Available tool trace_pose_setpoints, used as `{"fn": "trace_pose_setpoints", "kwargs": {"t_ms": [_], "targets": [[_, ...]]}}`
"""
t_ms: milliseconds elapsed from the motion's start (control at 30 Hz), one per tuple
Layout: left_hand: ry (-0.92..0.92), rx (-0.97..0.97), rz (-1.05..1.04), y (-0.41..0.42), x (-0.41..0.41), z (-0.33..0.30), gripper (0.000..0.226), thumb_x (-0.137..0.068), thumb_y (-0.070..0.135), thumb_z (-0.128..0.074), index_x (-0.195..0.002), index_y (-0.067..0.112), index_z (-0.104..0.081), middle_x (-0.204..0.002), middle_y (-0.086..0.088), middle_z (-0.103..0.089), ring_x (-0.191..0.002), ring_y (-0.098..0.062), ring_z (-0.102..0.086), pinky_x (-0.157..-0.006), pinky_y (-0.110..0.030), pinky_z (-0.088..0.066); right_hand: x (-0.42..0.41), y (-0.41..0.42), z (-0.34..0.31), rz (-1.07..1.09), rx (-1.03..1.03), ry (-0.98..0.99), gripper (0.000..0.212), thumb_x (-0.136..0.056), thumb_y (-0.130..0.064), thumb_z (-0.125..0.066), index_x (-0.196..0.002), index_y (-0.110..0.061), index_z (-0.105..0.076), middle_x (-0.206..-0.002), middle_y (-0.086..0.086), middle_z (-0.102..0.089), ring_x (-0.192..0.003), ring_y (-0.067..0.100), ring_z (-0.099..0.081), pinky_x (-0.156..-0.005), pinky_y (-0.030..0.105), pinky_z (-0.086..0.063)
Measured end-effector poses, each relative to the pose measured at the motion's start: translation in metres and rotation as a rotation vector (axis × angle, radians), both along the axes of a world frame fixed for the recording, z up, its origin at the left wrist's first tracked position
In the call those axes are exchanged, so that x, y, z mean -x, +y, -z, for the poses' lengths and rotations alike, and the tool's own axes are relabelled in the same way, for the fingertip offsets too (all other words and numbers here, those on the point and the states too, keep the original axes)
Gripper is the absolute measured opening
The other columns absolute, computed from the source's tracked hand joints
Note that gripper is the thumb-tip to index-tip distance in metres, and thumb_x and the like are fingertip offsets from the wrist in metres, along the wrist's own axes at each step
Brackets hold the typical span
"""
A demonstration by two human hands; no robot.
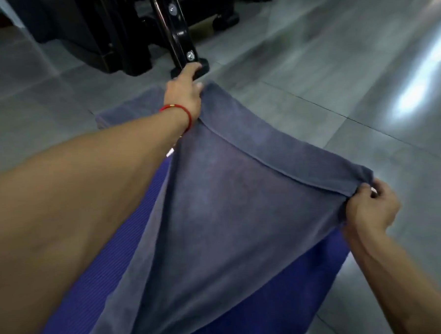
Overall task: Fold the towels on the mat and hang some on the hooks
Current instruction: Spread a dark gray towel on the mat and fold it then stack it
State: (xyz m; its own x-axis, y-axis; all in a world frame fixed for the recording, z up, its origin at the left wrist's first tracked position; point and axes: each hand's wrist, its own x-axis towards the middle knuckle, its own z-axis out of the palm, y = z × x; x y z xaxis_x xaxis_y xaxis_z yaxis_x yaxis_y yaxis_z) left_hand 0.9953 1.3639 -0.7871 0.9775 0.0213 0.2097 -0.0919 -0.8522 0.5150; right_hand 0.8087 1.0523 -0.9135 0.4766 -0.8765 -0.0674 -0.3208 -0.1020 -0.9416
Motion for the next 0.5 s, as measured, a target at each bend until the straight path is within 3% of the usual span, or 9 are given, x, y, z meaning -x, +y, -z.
{"fn": "trace_pose_setpoints", "kwargs": {"t_ms": [100,200,300,433,500], "targets": [[0.151,-0.143,0.044,-0.023,0.02,0.038,0.047,-0.096,0.018,-0.046,-0.142,0.009,-0.043,-0.134,-0.025,-0.053,-0.125,-0.042,-0.05,-0.102,-0.044,-0.04,0.004,-0.01,0.018,-0.173,0.08,0.287,0.041,-0.098,-0.021,-0.051,-0.136,-0.007,-0.055,-0.128,0.02,-0.062,-0.115,0.04,-0.06,-0.093,0.043,-0.047],[0.205,-0.341,0.286,0.006,0.111,0.087,0.052,-0.088,0.036,-0.044,-0.138,0.019,-0.048,-0.135,-0.013,-0.048,-0.124,-0.038,-0.047,-0.098,-0.053,-0.046,0.039,0.025,0.027,-0.498,0.468,0.486,0.054,-0.091,-0.017,-0.06,-0.143,-0.011,-0.049,-0.145,0.02,-0.048,-0.127,0.045,-0.048,-0.102,0.057,-0.043],[0.18,-0.488,0.451,0.074,0.26,0.121,0.049,-0.089,0.044,-0.05,-0.135,0.027,-0.05,-0.143,-0.008,-0.046,-0.125,-0.032,-0.049,-0.095,-0.051,-0.049,0.073,0.072,0.036,-0.911,0.72,0.329,0.056,-0.082,-0.01,-0.068,-0.136,-0.014,-0.056,-0.148,0.015,-0.045,-0.125,0.042,-0.048,-0.099,0.057,-0.045],[0.252,-0.715,0.495,0.177,0.449,0.143,0.06,-0.082,0.057,-0.05,-0.139,0.036,-0.053,-0.152,-0.008,-0.046,-0.131,-0.031,-0.049,-0.106,-0.05,-0.028,0.104,0.153,0.036,-1.521,0.83,0.074,0.051,-0.081,-0.021,-0.054,-0.131,-0.025,-0.059,-0.145,0.005,-0.05,-0.119,0.03,-0.057,-0.094,0.05,-0.052],[0.335,-0.763,0.455,0.209,0.523,0.151,0.062,-0.09,0.056,-0.048,-0.149,0.039,-0.044,-0.155,-0.01,-0.044,-0.134,-0.036,-0.052,-0.107,-0.052,-0.027,0.124,0.202,0.032,-1.773,0.912,-0.05,0.05,-0.084,-0.024,-0.053,-0.133,-0.027,-0.057,-0.146,0.001,-0.05,-0.12,0.026,-0.059,-0.095,0.049,-0.053]]}}
